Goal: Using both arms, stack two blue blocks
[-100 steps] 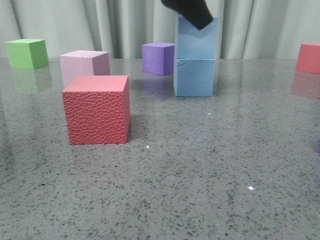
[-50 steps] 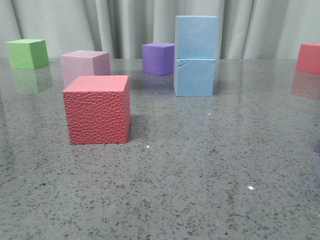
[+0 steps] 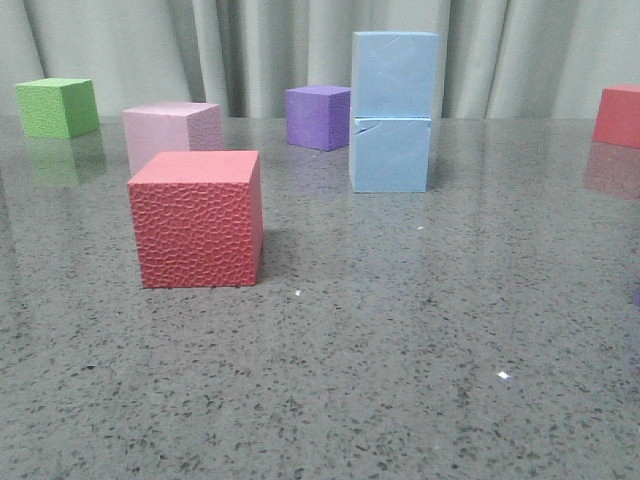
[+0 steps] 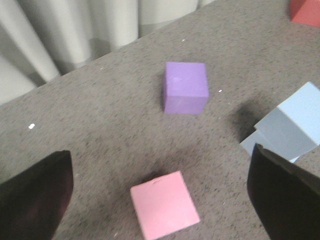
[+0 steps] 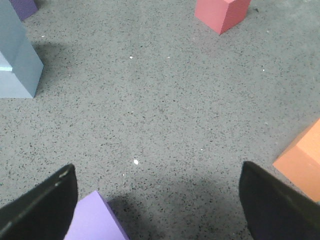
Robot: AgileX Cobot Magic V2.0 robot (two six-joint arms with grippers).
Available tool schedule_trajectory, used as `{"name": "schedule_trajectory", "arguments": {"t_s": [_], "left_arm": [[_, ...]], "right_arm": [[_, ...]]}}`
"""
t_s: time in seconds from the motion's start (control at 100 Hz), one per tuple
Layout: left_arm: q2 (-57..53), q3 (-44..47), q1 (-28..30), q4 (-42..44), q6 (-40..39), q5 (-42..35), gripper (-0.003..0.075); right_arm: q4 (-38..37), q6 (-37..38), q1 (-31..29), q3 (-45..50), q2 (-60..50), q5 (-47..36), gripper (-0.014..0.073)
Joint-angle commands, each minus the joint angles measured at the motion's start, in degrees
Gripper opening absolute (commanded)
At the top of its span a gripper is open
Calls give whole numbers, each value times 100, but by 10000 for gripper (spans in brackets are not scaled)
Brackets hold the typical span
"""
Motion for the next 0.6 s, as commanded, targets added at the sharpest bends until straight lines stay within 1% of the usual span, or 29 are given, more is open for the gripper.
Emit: {"name": "schedule_trajectory", "arguments": {"t_s": [0.0,0.16,0.36,0.48,0.59], "left_arm": [[-428,-174,95,76,-211,-149,672],[-660,-139,148,744,-474,-149,672],[-1036,136,148,957,-552,-223,672],[-1326,585,148,1051,-614,-386,672],[-1705,1225,148,1077,-637,-673,670]], "right_arm": [[-78,-22,-26,-138,-61,-341,646],[-78,-22,-26,-138,-61,-323,646],[-78,-22,-26,-138,-61,-317,646],[-78,-22,-26,-138,-61,-311,646],[-78,-22,-26,-138,-61,-311,646]]}}
